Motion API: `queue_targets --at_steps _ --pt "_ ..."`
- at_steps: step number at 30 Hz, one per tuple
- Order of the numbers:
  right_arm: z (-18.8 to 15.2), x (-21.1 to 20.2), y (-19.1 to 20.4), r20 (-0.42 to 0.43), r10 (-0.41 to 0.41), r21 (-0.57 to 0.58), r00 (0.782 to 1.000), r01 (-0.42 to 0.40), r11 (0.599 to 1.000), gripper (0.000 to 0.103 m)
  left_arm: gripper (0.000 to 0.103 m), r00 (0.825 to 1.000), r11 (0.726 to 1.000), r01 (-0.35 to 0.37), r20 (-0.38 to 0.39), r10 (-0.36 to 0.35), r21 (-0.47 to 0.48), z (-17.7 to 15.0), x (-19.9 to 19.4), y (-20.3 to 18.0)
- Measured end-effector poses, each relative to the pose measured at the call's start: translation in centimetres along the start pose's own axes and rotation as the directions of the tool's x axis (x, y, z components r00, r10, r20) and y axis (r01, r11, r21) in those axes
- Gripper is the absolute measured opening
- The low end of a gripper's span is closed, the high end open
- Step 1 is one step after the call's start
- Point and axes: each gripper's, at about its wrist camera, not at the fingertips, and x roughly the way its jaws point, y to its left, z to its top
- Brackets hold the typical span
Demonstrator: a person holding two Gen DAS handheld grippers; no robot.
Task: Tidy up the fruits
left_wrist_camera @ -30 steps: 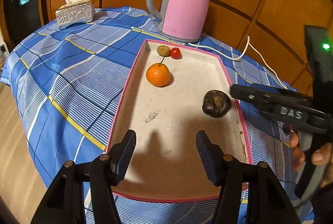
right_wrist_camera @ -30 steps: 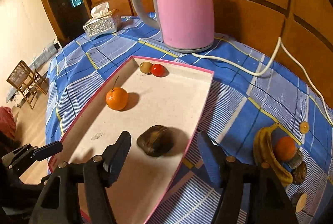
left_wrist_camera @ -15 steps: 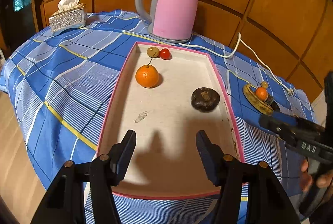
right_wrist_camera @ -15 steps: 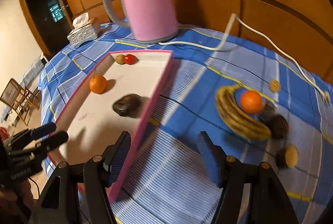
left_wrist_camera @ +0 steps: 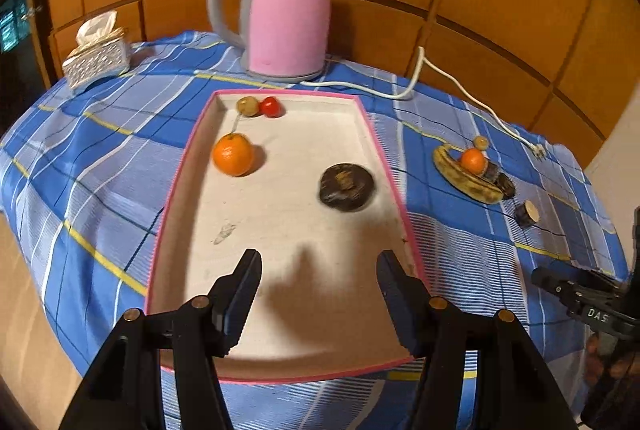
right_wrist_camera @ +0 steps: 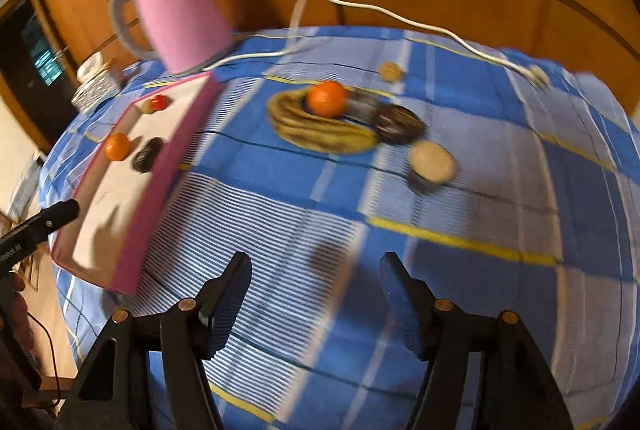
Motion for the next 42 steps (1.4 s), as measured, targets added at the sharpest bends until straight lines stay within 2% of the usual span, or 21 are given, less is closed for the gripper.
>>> queue_targets --at_steps 6,12,16,20,24,26,28,30,31,34,39,42 --pt "-1.4 -0.2 -2.2 -0.005 -0.032 0.074 0.999 0.033 0.997 0.067 0.061 0.998 0.994 0.061 -0.005 -0.06 0.087 0.9 0.0 -2.9" --pt "-2.2 -0.4 -2.8 0.001 -0.03 0.089 1.0 0.03 0.996 0.067 0.061 0.989 0.978 0.145 -0.046 -0.139 0.149 2.4 0.8 -6.6" --pt "-2.4 -0.4 -2.9 0.008 -0.034 0.085 0.999 0.033 0.996 0.067 0.061 0.977 0.97 0.195 -0.109 -0.181 0.142 3.8 2.8 -9.1" --pt "-2.5 -0.7 -3.1 0.022 -0.026 0.096 0.999 0.024 0.995 0.067 0.061 0.959 0.97 0.234 -0.181 -0.219 0.066 5.5 5.9 -11.3" --pt "-2.6 -1.0 -3.5 0.033 -0.025 0.102 0.999 0.022 0.995 0.067 0.061 0.941 0.971 0.237 -0.245 -0.235 -0.023 6.9 9.2 -13.0" --pt "-2.6 -1.1 -3.7 0.036 -0.024 0.106 0.999 0.02 0.994 0.067 0.061 0.936 0.975 0.21 -0.275 -0.221 -0.07 7.5 11.0 -13.5" --pt "-2.7 -1.2 -4.1 0.039 -0.021 0.117 0.999 0.016 0.993 0.067 0.061 0.925 0.969 0.208 -0.296 -0.239 -0.132 8.2 12.8 -13.8" --pt "-2.7 -1.3 -4.4 0.041 -0.017 0.127 0.999 0.012 0.992 0.067 0.062 0.927 0.971 0.173 -0.305 -0.217 -0.165 8.8 14.1 -13.9" --pt "-2.8 -1.3 -4.6 0.042 -0.017 0.131 0.999 0.011 0.991 0.067 0.065 0.923 0.969 0.169 -0.315 -0.219 -0.177 9.1 14.8 -14.1" --pt "-2.8 -1.5 -4.9 0.047 -0.011 0.142 0.999 0.004 0.99 0.067 0.065 0.917 0.961 0.136 -0.337 -0.213 -0.239 9.4 16.4 -13.9" --pt "-2.7 -1.4 -5.5 0.052 -0.003 0.159 0.999 -0.005 0.987 0.067 0.065 0.917 0.964 0.108 -0.351 -0.191 -0.242 9.5 17.9 -14.8" --pt "-2.7 -1.4 -5.8 0.054 0.001 0.171 0.999 -0.01 0.985 0.067 0.066 0.93 0.976 0.09 -0.334 -0.154 -0.199 9.5 18.1 -15.6"
